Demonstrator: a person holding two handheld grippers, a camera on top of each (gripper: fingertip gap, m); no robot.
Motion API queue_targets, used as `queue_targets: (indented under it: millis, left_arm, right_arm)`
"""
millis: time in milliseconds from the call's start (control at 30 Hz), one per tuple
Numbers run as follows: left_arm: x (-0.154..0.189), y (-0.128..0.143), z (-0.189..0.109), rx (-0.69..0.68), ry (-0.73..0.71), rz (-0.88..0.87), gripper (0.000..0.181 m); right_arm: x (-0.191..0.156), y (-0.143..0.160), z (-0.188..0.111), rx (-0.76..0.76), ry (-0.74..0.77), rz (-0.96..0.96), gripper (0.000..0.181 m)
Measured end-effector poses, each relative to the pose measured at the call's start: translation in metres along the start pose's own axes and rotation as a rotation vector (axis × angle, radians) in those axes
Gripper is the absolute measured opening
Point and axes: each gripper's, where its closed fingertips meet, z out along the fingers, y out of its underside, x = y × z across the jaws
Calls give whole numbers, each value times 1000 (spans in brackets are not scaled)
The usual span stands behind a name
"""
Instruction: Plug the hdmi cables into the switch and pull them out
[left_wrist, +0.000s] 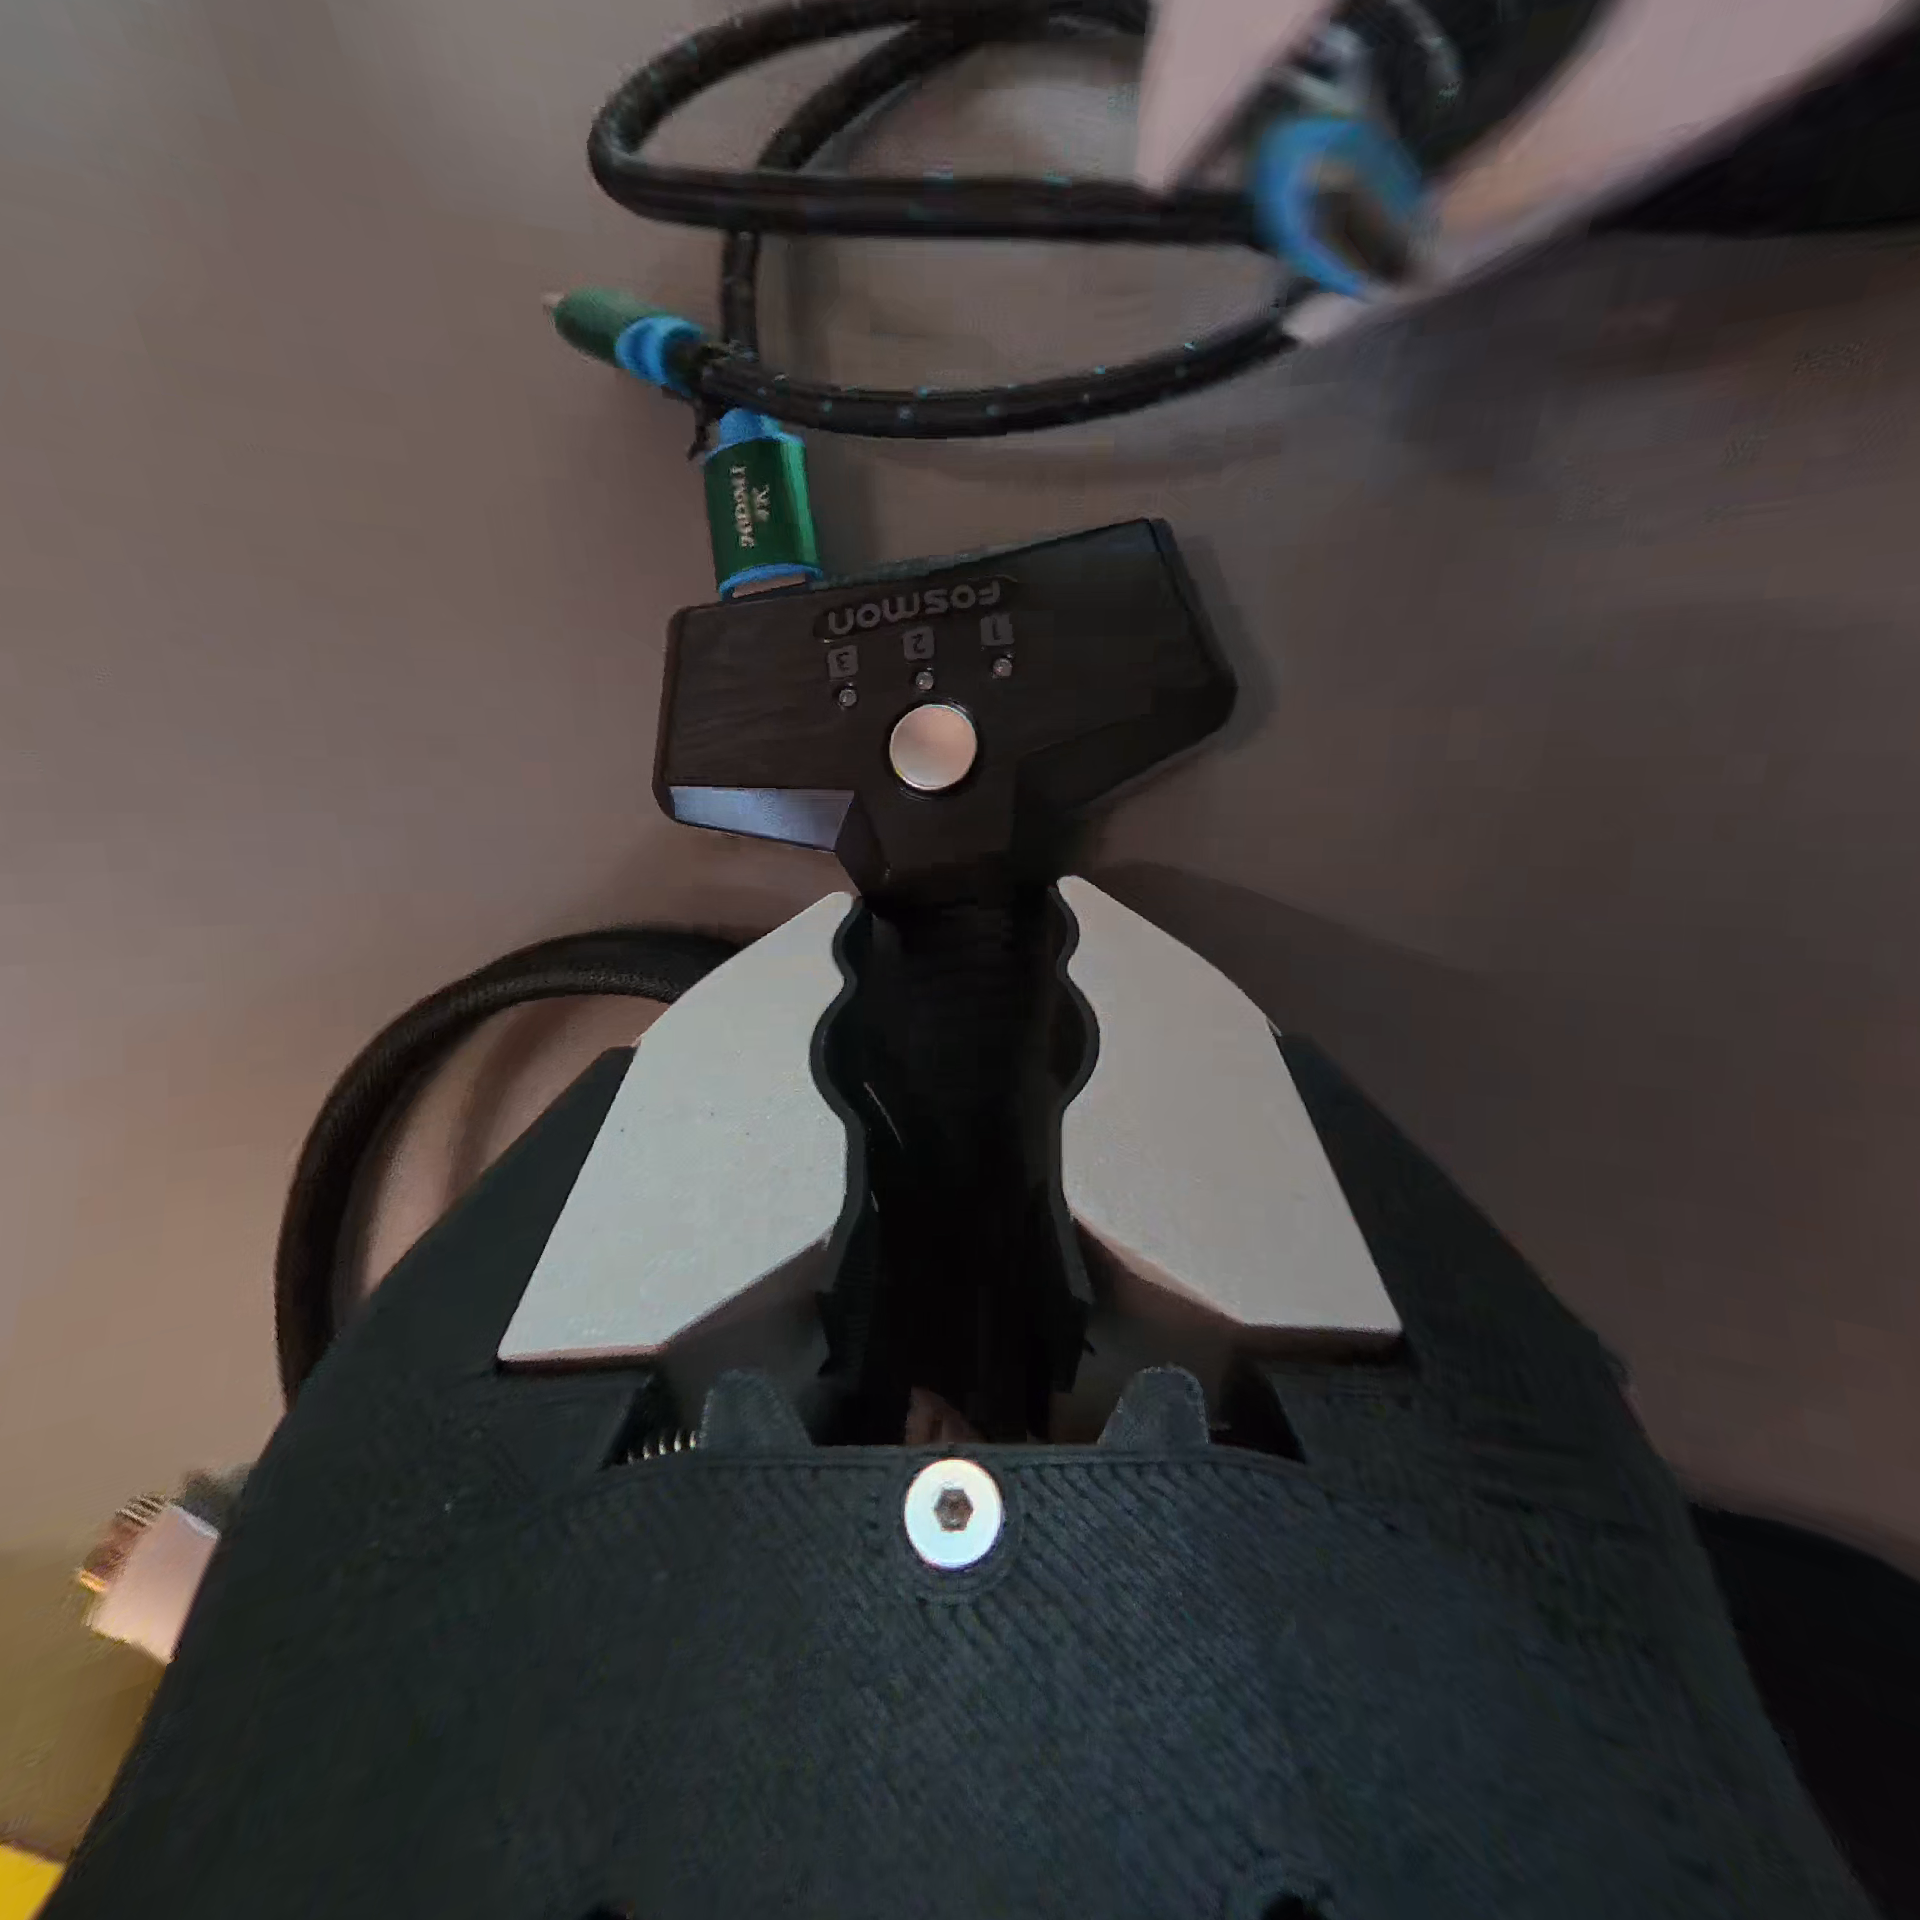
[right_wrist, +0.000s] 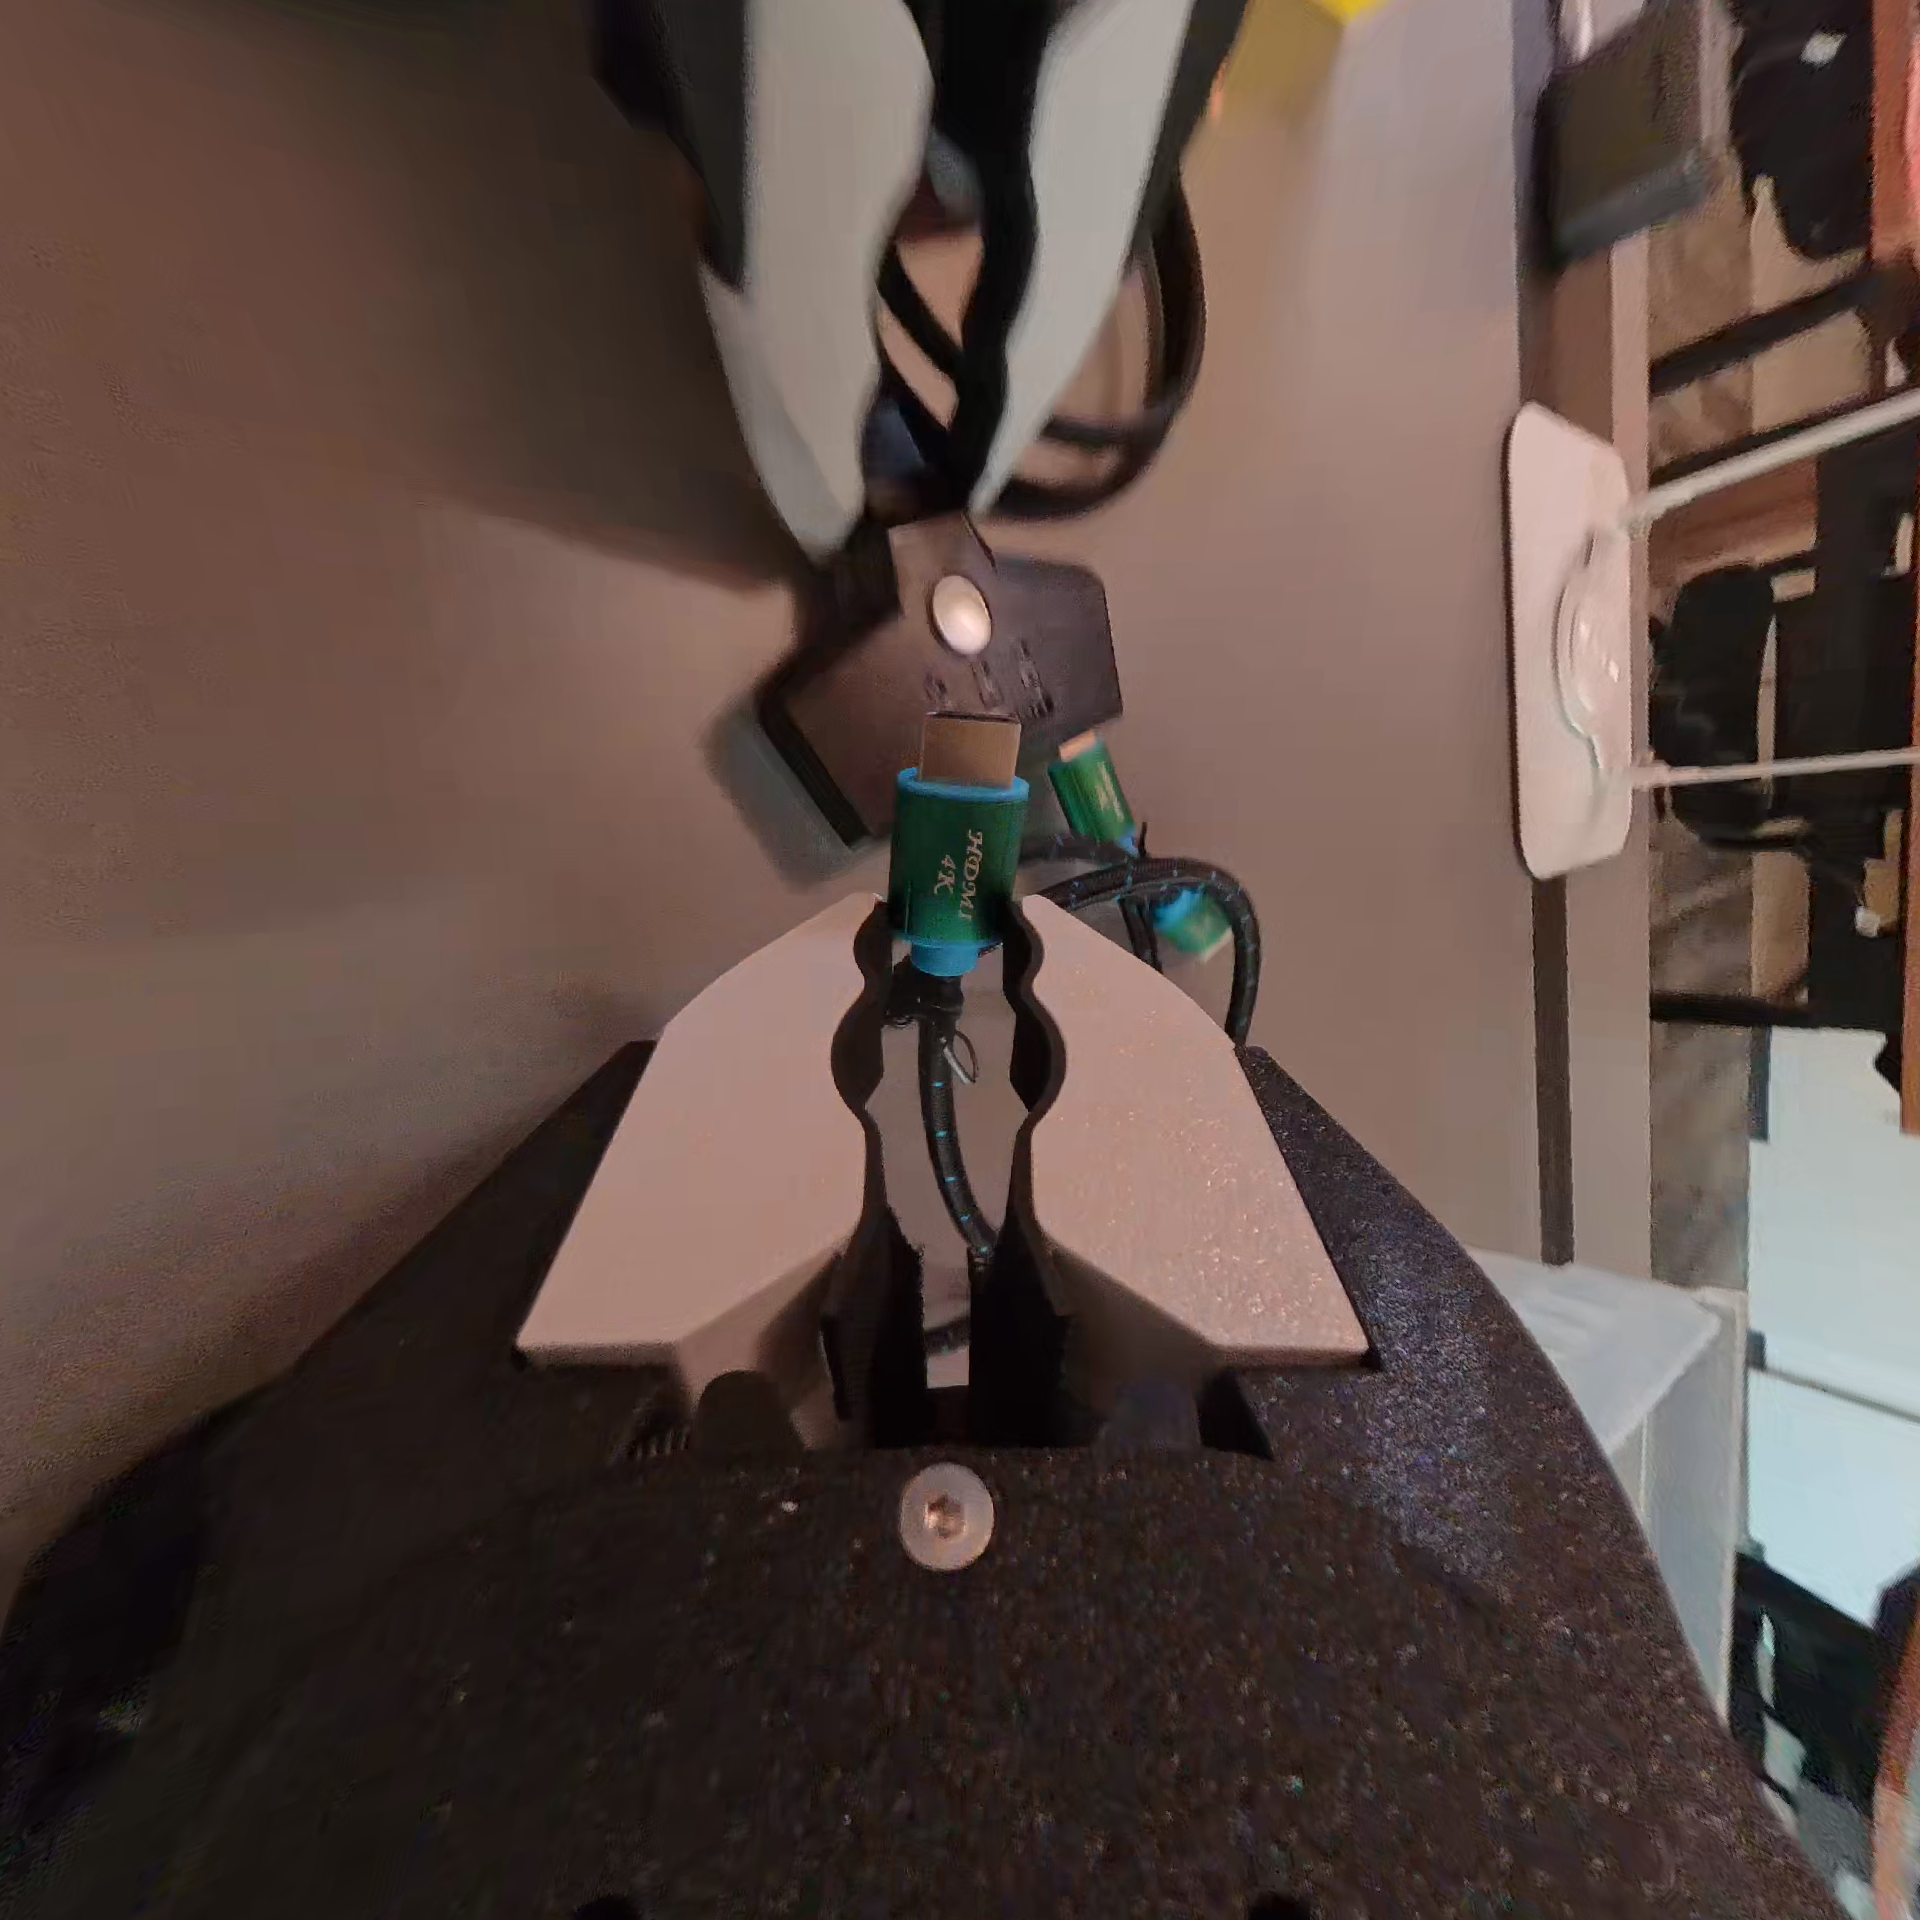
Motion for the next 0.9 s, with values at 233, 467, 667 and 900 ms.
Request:
queue_targets:
  millis: [233,467,667,900]
  left_arm:
    - [-3,3,-6,87,-48,136,29]
    - [-3,4,-8,125,-60,194,29]
    - [-3,4,-10,160,-84,245,29]
    - [-4,3,-10,179,-117,277,29]
  right_arm:
    - [8,30,26,-26,-68,-51,21]
    - [10,21,23,12,-13,-217,21]
    - [9,7,27,-62,-112,-298,21]
    - [28,26,34,-221,-69,-440,21]
